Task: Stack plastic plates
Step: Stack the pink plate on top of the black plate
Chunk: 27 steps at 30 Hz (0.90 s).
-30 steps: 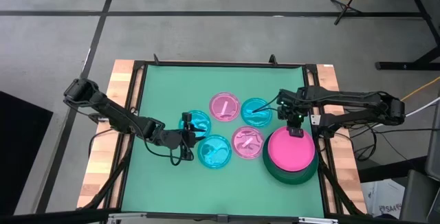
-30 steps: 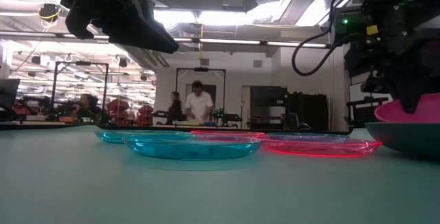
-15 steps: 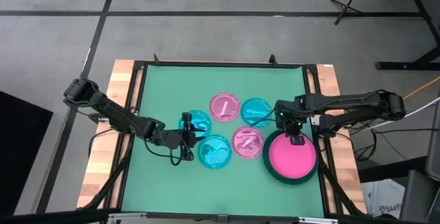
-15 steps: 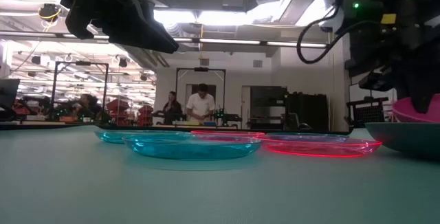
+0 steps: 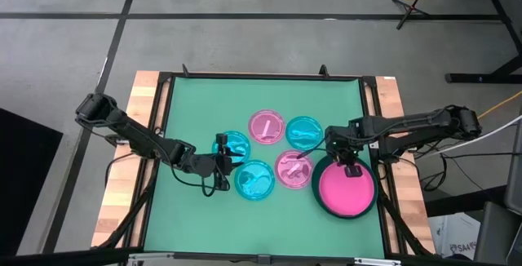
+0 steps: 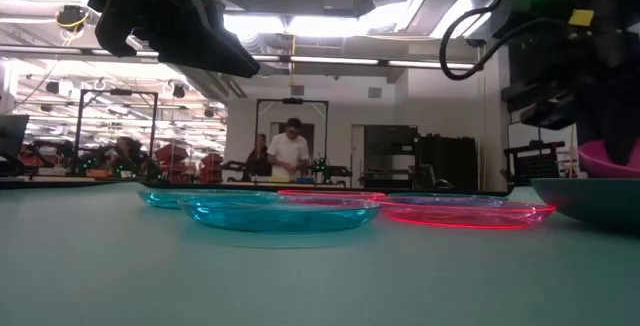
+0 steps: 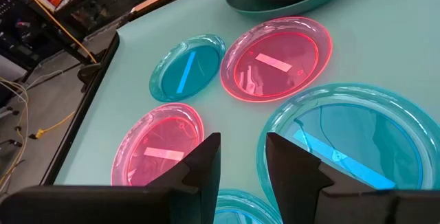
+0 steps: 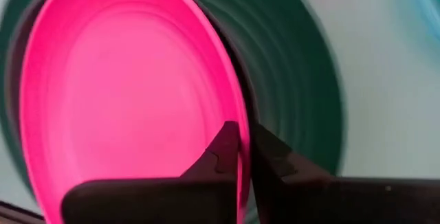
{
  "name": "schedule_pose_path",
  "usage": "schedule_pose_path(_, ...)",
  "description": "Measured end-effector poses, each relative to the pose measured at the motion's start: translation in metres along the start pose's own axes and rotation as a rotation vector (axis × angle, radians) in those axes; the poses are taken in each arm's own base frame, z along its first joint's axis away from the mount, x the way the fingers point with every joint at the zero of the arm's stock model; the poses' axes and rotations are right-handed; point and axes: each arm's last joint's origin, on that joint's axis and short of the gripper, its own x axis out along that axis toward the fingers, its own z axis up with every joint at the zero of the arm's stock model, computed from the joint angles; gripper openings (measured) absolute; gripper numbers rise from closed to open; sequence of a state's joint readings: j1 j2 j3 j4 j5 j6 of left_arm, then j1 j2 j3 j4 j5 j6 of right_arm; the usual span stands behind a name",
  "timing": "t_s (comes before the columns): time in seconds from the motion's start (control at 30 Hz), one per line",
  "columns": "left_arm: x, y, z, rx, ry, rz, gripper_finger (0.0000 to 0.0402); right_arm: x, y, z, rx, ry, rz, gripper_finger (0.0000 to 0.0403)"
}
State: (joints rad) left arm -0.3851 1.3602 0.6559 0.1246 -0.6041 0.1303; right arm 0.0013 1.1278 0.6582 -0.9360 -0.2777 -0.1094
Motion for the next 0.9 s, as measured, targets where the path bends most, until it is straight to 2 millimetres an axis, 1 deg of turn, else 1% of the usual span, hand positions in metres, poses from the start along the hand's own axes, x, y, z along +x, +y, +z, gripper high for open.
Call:
schedule_pose_path(0.2, 0.0000, 0.0000, 0.0000, 0.000, 0.000, 0.000, 0.0110, 0.0000, -0.0015, -0.0002, 0.000, 0.006, -0.048, 0.0042)
schedule_pose_path(0.57, 0.0000, 0.0000, 0.0000, 0.000, 0.000, 0.000, 0.0110, 0.0000, -0.0016, -0.0003, 0.011, 0.006, -0.048, 0.0099)
schedule_pose_path(0.7, 0.0000, 0.0000, 0.0000, -0.008, 0.000, 0.000, 0.0110, 0.0000, -0.0015, -0.0002, 0.013, 0.006, -0.047, 0.0110)
schedule_pose_path(0.9, 0.0001, 0.0001, 0.0000, -0.044, 0.000, 0.000, 0.0110, -0.0001, -0.0020, -0.0003, 0.013, 0.007, -0.061, 0.0110)
